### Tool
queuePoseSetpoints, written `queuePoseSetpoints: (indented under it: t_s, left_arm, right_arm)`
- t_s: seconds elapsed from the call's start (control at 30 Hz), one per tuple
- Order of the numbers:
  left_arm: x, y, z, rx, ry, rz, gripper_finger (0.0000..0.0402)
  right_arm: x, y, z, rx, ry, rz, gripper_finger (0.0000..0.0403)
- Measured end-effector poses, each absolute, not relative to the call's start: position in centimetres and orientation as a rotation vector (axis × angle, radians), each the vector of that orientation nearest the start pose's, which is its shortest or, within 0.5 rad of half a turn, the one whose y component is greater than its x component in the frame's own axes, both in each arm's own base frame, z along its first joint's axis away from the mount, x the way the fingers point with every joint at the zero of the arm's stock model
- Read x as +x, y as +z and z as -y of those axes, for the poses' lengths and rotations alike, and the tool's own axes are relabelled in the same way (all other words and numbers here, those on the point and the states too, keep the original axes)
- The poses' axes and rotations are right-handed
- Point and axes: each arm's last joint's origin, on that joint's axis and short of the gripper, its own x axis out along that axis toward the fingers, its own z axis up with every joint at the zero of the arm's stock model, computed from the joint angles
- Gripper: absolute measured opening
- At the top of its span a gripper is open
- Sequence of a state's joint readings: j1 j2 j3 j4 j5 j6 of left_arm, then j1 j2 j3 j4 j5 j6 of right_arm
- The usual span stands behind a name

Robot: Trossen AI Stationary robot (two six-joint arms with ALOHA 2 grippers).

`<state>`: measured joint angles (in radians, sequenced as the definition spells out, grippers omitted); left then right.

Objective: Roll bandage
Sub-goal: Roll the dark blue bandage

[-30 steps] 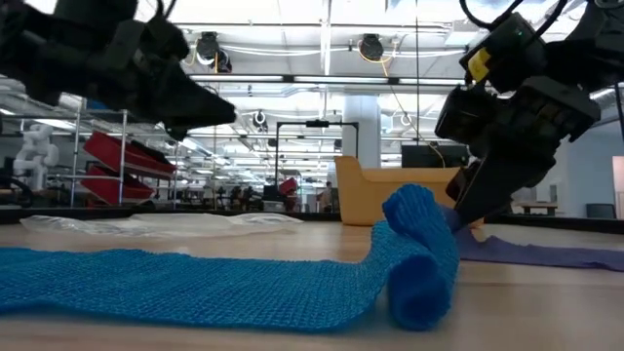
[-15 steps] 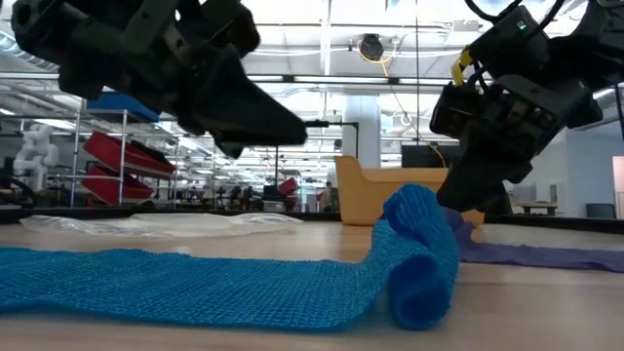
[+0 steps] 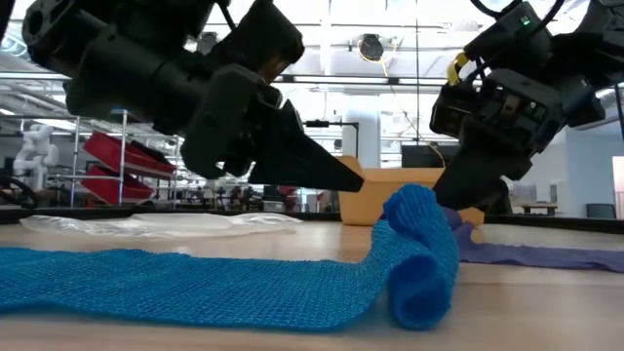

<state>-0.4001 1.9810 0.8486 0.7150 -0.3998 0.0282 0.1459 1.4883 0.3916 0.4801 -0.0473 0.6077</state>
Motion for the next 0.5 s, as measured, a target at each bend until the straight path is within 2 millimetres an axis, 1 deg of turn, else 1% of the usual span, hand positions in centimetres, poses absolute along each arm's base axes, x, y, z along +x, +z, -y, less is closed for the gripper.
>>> queuePoseSetpoints:
  t_s: [0.1,0.23,0.3,0.4,0.5]
  left_arm:
    - [34.7,10.9,14.2,0.251,-0.008,-0.379,0.0086]
    - [35.1,10.3,14.9,0.276,0.002,-0.385,0.0087]
    - [35.3,10.1,15.1,0.276,0.001,-0.386,0.0095]
    - [35.5,10.0,15.3,0.273,0.003,-0.385,0.012]
    - [35.7,9.9,15.3,0.278,0.022,-0.383,0.0158]
  right_arm:
    - [24.0,12.0,-3.6,0.551,-0.014,-0.65,0.0143]
    - [23.9,12.0,-3.5,0.524,-0.025,-0.649,0.0143]
    - [23.9,11.9,-3.5,0.515,-0.024,-0.651,0.0143]
    - [23.9,11.9,-3.5,0.507,-0.027,-0.652,0.0143]
    - [23.9,11.9,-3.5,0.502,-0.042,-0.649,0.0143]
